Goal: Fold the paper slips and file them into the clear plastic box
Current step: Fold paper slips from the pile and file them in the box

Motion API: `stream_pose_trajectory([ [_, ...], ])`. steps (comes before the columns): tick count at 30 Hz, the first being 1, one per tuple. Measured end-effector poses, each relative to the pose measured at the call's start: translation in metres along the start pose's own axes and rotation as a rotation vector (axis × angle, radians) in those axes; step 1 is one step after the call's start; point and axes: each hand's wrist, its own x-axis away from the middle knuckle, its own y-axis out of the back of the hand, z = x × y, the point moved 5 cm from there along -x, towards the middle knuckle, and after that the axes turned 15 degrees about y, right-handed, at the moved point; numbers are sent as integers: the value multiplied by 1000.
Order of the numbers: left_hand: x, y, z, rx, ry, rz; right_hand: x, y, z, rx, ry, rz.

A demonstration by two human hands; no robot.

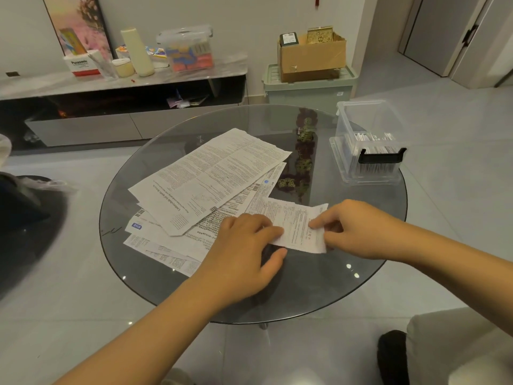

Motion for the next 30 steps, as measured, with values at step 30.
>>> stream_pose_trajectory([
  [30, 4, -5, -7, 71, -101, 254, 11, 4, 12, 333, 185, -79],
])
